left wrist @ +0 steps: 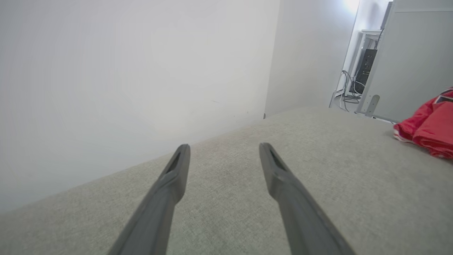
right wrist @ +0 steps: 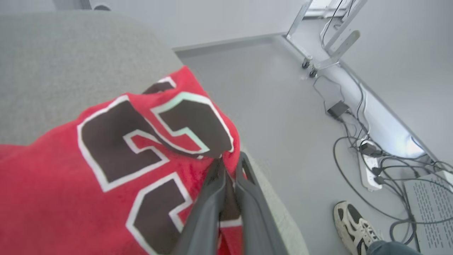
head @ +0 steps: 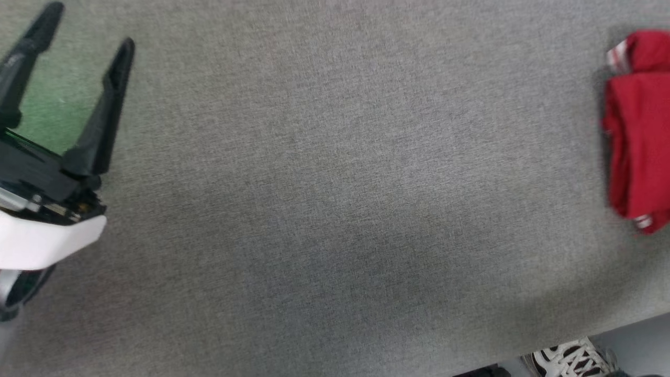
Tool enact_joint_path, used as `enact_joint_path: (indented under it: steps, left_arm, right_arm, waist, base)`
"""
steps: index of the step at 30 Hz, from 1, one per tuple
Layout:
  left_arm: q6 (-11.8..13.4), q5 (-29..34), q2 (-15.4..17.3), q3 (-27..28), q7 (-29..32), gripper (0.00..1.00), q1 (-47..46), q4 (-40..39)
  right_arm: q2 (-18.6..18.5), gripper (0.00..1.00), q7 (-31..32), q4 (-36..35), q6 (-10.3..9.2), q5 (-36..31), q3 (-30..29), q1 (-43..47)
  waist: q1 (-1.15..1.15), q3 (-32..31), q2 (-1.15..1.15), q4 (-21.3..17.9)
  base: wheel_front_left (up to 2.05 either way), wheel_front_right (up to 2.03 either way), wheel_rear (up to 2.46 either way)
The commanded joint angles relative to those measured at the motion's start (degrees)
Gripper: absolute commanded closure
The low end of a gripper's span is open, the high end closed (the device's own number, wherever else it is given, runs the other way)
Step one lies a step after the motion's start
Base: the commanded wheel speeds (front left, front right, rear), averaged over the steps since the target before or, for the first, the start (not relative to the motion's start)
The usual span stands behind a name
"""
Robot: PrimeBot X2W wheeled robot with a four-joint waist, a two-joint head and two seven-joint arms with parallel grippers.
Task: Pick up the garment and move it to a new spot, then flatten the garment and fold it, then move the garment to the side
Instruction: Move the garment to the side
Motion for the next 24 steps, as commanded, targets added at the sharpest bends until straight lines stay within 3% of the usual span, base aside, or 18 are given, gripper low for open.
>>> enact_joint_path:
  steps: [1, 11, 20, 21, 23, 24]
  left_arm:
    - [0.13, -0.47, 0.65, 0.76, -0.31, 0.00, -1.20, -0.62]
    - [0.13, -0.98, 2.78, 3.33, -0.31, 0.00, -0.61, -2.64]
    - [0.13, -0.45, 1.91, 3.08, -0.31, 0.00, 0.02, -2.24]
    - [0.13, -0.45, 1.75, 3.01, -0.31, 0.00, 0.12, -2.07]
    - [0.13, -0.33, 0.94, 2.94, -0.31, 0.00, 0.29, -1.72]
    - [0.13, -0.30, 0.42, 2.99, -0.31, 0.00, 0.43, -1.54]
  right_arm:
    - [-0.76, 1.00, -2.34, 1.41, -0.13, -2.11, -0.84, -2.94]
    - [0.12, 1.00, -9.82, 9.79, -0.13, -14.59, -4.34, -13.24]
    - [1.43, 1.00, -13.63, 15.47, -0.13, -18.44, -7.18, -16.28]
    - [1.36, 0.70, -14.02, 15.96, -0.13, -18.94, -7.32, -16.42]
    - [1.24, 0.00, -14.78, 17.03, -0.13, -19.53, -7.41, -16.21]
    - [0.91, 0.00, -15.22, 17.50, -0.13, -19.97, -7.06, -15.74]
  waist:
    - [0.00, 1.77, 0.00, -0.43]
    - [0.00, 4.36, 0.00, -0.01]
    - [0.00, 3.28, 0.00, 0.73]
    - [0.00, 2.98, 0.00, 0.81]
    - [0.00, 2.03, 0.00, 1.08]
    - [0.00, 1.40, 0.00, 1.23]
  base:
    - [0.00, 0.00, 0.00]
    - [0.00, 0.00, 0.00]
    - [0.00, 0.00, 0.00]
    - [0.00, 0.00, 0.00]
    - [0.00, 0.00, 0.00]
    - [0.00, 0.00, 0.00]
